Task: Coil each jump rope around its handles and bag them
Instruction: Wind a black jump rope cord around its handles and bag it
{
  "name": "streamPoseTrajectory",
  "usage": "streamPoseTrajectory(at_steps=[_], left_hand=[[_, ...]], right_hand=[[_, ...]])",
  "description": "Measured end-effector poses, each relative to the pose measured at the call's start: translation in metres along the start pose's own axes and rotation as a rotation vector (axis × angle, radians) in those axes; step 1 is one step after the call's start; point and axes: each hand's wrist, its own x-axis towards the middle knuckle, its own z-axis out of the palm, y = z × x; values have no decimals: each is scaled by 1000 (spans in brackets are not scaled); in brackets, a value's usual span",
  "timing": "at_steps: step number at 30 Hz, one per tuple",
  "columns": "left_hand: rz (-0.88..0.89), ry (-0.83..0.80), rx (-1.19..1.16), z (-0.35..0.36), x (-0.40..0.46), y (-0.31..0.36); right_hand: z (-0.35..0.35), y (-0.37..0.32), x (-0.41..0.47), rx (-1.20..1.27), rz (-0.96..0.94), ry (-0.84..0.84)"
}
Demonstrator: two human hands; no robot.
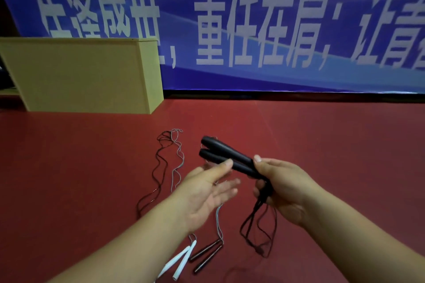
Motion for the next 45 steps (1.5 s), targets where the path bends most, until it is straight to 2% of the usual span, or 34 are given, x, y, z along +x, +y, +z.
streamPoseTrajectory(at_steps=[2,4,7,11,15,20,25,27,29,31,33,35,37,41,45], left_hand=[[-39,-109,88,2,4,-9],[-47,-140,125,2,11,-15],[-43,-5,105,-2,23,-24],[29,100,-2,-2,33,-25],[121,183,84,-12,42,-22],[269,298,153,-33,57,-11],[428,314,595,-70,70,-3],[479,275,945,-86,73,-5],[482,248,1275,-99,73,-8],[426,246,1416,-113,69,-7],[326,259,1448,-127,65,-3],[221,212,1467,-136,64,0],[135,82,1442,-137,62,-2],[-135,-170,1127,-119,46,-8],[-328,-325,972,-99,31,-8]], right_hand=[[6,1,4,32,16,-7],[11,6,2,45,100,-79],[15,18,2,35,199,-210],[16,28,13,3,229,-257],[20,29,23,-56,339,-405],[14,33,39,-156,442,-391],[2,38,48,-297,419,-450],[-3,42,49,-399,355,-485],[-13,47,50,-648,197,-508],[-25,53,51,-975,51,-532],[-34,57,55,-1179,-14,-525],[-35,58,57,-1329,-133,-447],[-34,61,61,-1447,-306,-333],[-36,65,67,-1395,-416,-234],[-32,56,67,-1260,-474,-169]])
